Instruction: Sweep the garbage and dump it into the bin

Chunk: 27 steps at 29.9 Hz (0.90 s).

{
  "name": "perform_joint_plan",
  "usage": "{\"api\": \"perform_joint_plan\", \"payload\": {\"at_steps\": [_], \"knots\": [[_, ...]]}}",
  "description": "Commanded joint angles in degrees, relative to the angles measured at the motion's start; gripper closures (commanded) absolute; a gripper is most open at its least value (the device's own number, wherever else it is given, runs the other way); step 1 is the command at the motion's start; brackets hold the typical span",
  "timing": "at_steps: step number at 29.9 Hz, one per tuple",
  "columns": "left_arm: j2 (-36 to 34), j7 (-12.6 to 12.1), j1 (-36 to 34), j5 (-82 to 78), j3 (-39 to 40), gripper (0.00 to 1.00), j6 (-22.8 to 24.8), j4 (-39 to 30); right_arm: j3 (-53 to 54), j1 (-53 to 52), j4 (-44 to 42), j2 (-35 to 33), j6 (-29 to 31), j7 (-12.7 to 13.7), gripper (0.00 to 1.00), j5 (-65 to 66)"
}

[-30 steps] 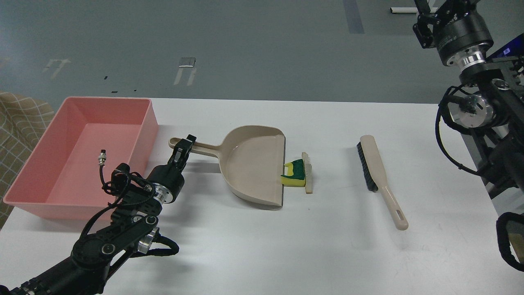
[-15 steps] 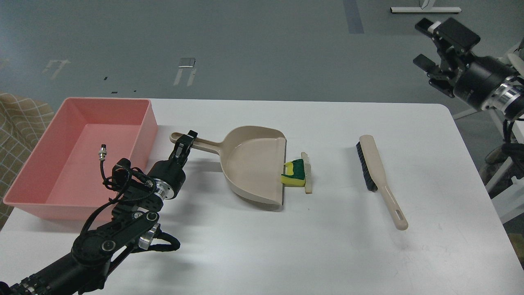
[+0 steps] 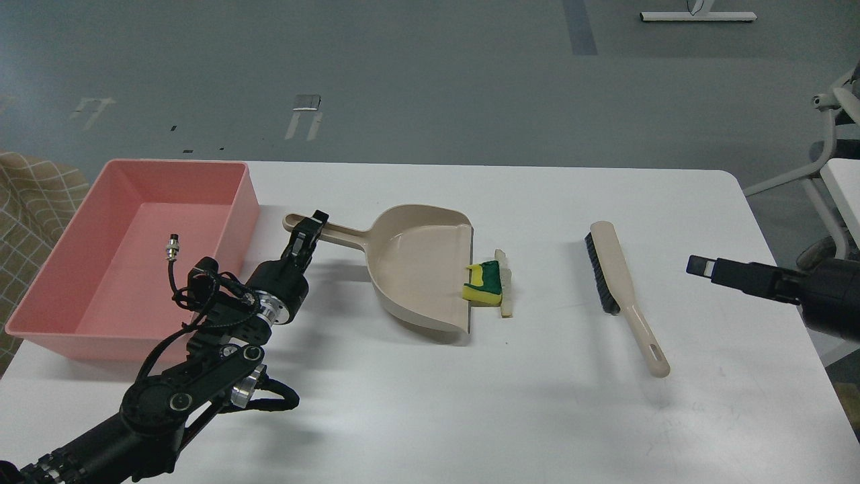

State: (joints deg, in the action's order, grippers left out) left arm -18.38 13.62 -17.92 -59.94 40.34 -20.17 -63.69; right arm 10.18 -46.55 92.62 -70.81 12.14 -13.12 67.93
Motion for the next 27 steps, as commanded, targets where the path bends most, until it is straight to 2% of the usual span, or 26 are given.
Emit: {"api": "perform_joint_plan", "payload": {"at_steps": [1,7,15,18,20,27], "knots": [[-0.2,0.0,0.0,0.0,0.0,1.0,0.0,-0.4,-0.1,3.0,-0.2,0.9,0.0,1.0,0.0,3.6],[-0.3,0.0,0.1,0.0,0.0,1.0,0.0,-1.3,-0.3,4.8,-0.6,5.3,0.0,2.8,0.01,5.3],[-0.1,-0.1,0.0,0.0,0.0,1.0,-1.2,-2.0,-0.3,5.7,-2.9,8.5,0.0,3.1,0.05,6.7],[0.0,-0.1,0.0,0.0,0.0,1.0,-1.2,-2.0,-0.3,6.0,-3.7,9.7,-0.1,3.1,0.12,6.7],[0.0,-0.1,0.0,0.0,0.0,1.0,-1.2,-2.1,-0.3,6.4,-3.9,11.1,-0.3,3.2,0.29,6.7],[0.0,-0.1,0.2,0.0,0.0,1.0,-1.3,-2.4,-0.3,6.9,-4.2,12.8,-0.5,4.1,0.39,6.7]]}}
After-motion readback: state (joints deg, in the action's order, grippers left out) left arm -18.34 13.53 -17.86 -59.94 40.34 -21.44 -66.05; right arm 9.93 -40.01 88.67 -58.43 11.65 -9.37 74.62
